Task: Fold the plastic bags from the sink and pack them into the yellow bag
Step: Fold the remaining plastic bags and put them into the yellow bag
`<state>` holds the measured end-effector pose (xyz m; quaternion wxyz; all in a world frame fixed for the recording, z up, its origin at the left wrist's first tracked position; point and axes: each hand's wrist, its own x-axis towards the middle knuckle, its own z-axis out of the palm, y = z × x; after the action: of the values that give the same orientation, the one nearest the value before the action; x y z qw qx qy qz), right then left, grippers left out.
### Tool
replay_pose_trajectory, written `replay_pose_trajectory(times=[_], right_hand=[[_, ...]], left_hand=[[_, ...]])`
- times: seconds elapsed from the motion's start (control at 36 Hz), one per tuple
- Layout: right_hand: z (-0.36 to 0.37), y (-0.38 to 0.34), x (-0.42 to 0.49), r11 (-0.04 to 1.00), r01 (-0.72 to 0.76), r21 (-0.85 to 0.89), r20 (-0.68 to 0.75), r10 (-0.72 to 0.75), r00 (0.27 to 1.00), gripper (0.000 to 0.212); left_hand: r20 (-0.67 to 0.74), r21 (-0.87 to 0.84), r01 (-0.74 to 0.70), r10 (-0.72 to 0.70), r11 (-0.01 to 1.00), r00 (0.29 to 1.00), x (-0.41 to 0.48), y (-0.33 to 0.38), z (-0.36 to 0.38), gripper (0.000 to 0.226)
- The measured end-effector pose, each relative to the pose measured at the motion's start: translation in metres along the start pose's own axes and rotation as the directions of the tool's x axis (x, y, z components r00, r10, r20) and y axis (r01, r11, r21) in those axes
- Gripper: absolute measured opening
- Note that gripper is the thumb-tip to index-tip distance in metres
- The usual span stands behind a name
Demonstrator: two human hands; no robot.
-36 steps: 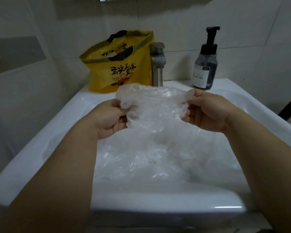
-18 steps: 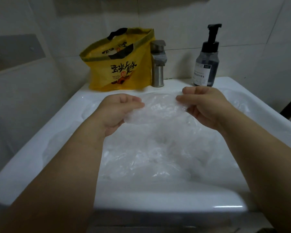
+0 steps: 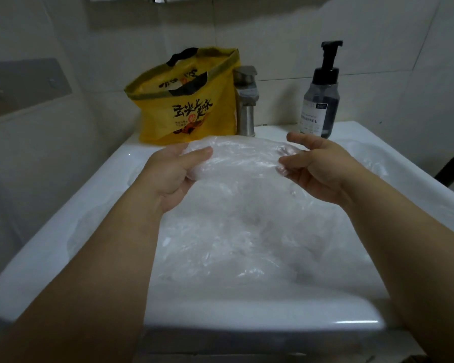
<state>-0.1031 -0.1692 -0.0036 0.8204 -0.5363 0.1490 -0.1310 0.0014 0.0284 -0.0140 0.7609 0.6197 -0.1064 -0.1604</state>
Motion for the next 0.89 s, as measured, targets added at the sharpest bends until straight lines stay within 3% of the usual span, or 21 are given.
replay_pose_trajectory(times=[0.03, 0.11, 0.14, 0.19, 0.31, 0.42, 0.47, 0.64, 0.78, 0.89], right_hand=[[0.0, 0.0, 0.0, 1.0, 0.0, 0.008, 0.002, 0.0, 1.0, 0.059], [0.001, -0.001, 0.0, 0.998, 0.029, 0.056, 0.009, -0.029, 1.0, 0.058], [0.001, -0.001, -0.001, 0.997, 0.037, 0.07, 0.01, -0.038, 0.999, 0.058], [0.002, -0.001, -0.002, 0.996, 0.04, 0.08, 0.008, -0.041, 0.999, 0.059], [0.0, -0.004, -0.002, 0.999, -0.002, 0.035, 0.038, 0.001, 0.999, 0.061], [-0.002, -0.005, -0.007, 0.994, -0.109, -0.03, 0.199, 0.113, 0.974, 0.051], [-0.002, -0.006, -0.01, 0.984, -0.147, -0.095, 0.268, 0.168, 0.949, 0.035], [-0.005, 0.0, -0.008, 0.845, -0.161, -0.509, 0.221, 0.309, 0.925, 0.032], [0.0, -0.002, -0.013, 0.895, -0.194, -0.402, 0.34, 0.342, 0.876, 0.034], [0.0, 0.002, -0.013, 0.859, -0.146, -0.491, 0.306, 0.327, 0.894, 0.02]], left_hand=[[0.048, 0.013, 0.057, -0.058, 0.998, 0.997, -0.003, 0.001, 0.001, 0.07], [0.198, 0.143, 0.23, -0.255, 0.963, 0.946, -0.011, -0.002, 0.003, 0.096], [0.237, 0.147, 0.233, -0.263, 0.961, 0.935, -0.011, -0.003, 0.003, 0.097], [0.28, 0.118, 0.157, -0.185, 0.98, 0.942, -0.013, -0.003, 0.007, 0.077], [0.19, 0.032, 0.037, -0.043, 0.999, 0.981, -0.011, 0.002, 0.006, 0.042], [0.103, -0.057, 0.008, -0.002, 0.998, 0.995, -0.008, 0.005, 0.004, 0.023], [0.092, -0.025, 0.013, -0.011, 1.0, 0.996, -0.007, 0.005, 0.002, 0.023], [0.119, 0.059, 0.078, -0.084, 0.995, 0.989, -0.007, 0.002, 0.001, 0.022], [0.093, -0.077, 0.086, -0.079, 0.993, 0.993, -0.006, 0.006, 0.0, 0.03], [0.111, -0.018, 0.094, -0.092, 0.995, 0.99, -0.006, 0.003, 0.002, 0.027]])
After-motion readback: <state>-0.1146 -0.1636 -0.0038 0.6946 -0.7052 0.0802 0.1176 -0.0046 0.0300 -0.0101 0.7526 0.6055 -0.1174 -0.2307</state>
